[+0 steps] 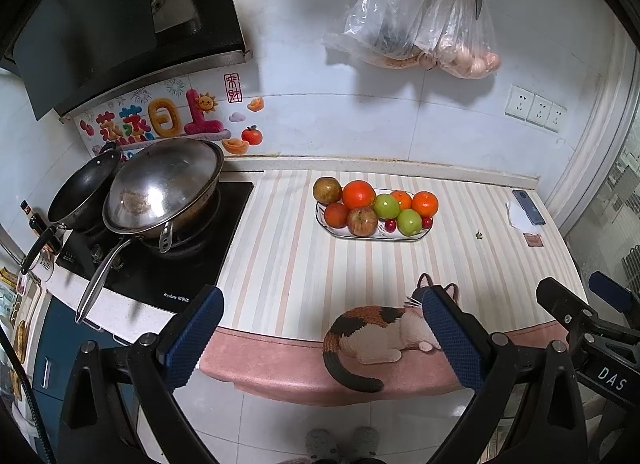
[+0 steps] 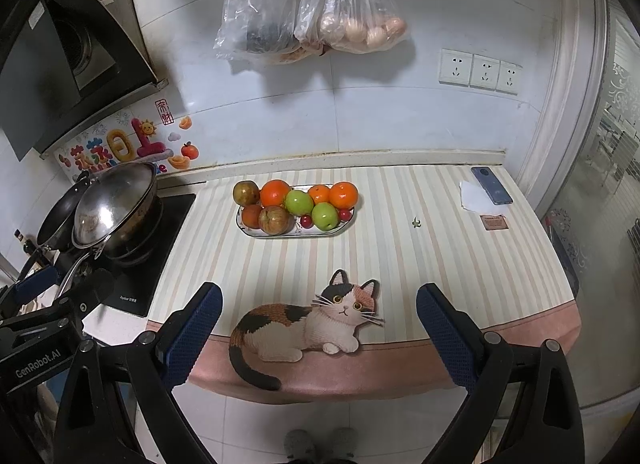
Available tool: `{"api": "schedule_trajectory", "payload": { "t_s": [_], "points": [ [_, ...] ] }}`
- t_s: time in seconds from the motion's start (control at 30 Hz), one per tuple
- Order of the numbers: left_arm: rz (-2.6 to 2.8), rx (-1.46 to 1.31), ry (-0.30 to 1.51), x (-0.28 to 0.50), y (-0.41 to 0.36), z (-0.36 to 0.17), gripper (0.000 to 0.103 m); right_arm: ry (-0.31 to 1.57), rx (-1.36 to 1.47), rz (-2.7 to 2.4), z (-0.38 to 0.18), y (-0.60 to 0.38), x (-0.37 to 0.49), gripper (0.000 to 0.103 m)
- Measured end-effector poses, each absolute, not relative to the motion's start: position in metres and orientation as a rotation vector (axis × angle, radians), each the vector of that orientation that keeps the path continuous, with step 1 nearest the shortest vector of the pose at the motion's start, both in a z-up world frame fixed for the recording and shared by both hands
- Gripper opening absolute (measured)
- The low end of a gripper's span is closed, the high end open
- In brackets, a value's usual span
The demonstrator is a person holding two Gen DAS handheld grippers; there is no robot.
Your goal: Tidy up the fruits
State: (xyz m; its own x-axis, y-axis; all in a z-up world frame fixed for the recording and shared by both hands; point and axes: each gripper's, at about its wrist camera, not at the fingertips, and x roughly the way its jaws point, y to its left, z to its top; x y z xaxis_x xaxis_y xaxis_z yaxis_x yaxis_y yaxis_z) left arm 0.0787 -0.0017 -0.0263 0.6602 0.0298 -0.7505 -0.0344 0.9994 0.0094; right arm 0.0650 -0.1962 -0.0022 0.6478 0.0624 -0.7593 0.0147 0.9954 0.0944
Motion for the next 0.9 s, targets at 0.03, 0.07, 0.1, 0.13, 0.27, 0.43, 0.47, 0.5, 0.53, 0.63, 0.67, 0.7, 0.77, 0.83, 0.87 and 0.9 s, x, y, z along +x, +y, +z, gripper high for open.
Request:
{"api": "schedule_trajectory", "payload": {
  "t_s": [0.03, 0.07, 0.1, 0.13, 0.27, 0.43, 0.47, 0.5, 0.53, 0.63, 0.67, 0.7, 0.77, 0.83, 0.87, 0.9],
  "points": [
    [0.037, -0.005, 0.848, 0.0788, -0.0018, -0.026, 0.102, 0.865, 0.093, 0.027, -0.0022, -0.1964, 0.0644, 0.1],
    [0.038, -0.006, 0.848, 0.0793, -0.0019, -0.0257, 0.102, 0.865, 0.093, 0.027, -0.0021, -0.1963, 0.0646, 0.1],
    [0.039, -0.007, 0.848, 0.08, -0.0018, -0.0253, 0.102, 0.866, 0.091, 0.028, -0.0024, -0.1963, 0.0652, 0.1],
    [0.04, -0.009, 0.848, 0.0796, -0.0021, -0.0255, 0.102, 0.868, 0.092, 0.028, -0.0025, -0.1966, 0.065, 0.1],
    [0.038, -0.01, 0.851, 0.0805, -0.0012, -0.0253, 0.102, 0.869, 0.094, 0.027, -0.0026, -0.1971, 0.0664, 0.1],
    [0.036, -0.01, 0.851, 0.0811, 0.0, -0.0252, 0.102, 0.869, 0.093, 0.026, -0.0032, -0.1981, 0.0678, 0.1],
    [0.036, -0.01, 0.851, 0.0813, 0.0004, -0.0251, 0.102, 0.869, 0.093, 0.026, -0.0031, -0.1982, 0.0677, 0.1],
    [0.036, -0.011, 0.851, 0.0816, 0.0006, -0.0248, 0.102, 0.87, 0.096, 0.026, -0.0033, -0.1989, 0.0678, 0.1],
    [0.037, -0.011, 0.851, 0.0818, 0.0005, -0.0248, 0.102, 0.869, 0.095, 0.026, -0.0032, -0.1992, 0.068, 0.1],
    [0.039, -0.012, 0.852, 0.082, -0.0001, -0.0245, 0.102, 0.87, 0.093, 0.026, -0.0036, -0.1993, 0.0683, 0.1],
    [0.04, -0.012, 0.851, 0.0823, -0.0006, -0.0244, 0.102, 0.871, 0.095, 0.027, -0.0036, -0.1993, 0.0683, 0.1],
    [0.04, -0.013, 0.85, 0.0826, -0.0005, -0.0236, 0.102, 0.87, 0.095, 0.025, -0.0032, -0.1982, 0.0674, 0.1],
    [0.043, -0.014, 0.847, 0.0828, -0.0032, -0.0243, 0.102, 0.868, 0.096, 0.023, -0.0031, -0.1984, 0.0673, 0.1],
    [0.045, -0.017, 0.846, 0.0832, -0.0054, -0.0251, 0.102, 0.869, 0.096, 0.023, -0.0039, -0.1982, 0.0683, 0.1],
    [0.045, -0.016, 0.846, 0.0832, -0.0054, -0.025, 0.102, 0.869, 0.097, 0.024, -0.0042, -0.199, 0.0686, 0.1],
    [0.045, -0.014, 0.846, 0.0836, -0.0059, -0.0249, 0.102, 0.869, 0.097, 0.022, -0.004, -0.198, 0.0682, 0.1]
  ]
}}
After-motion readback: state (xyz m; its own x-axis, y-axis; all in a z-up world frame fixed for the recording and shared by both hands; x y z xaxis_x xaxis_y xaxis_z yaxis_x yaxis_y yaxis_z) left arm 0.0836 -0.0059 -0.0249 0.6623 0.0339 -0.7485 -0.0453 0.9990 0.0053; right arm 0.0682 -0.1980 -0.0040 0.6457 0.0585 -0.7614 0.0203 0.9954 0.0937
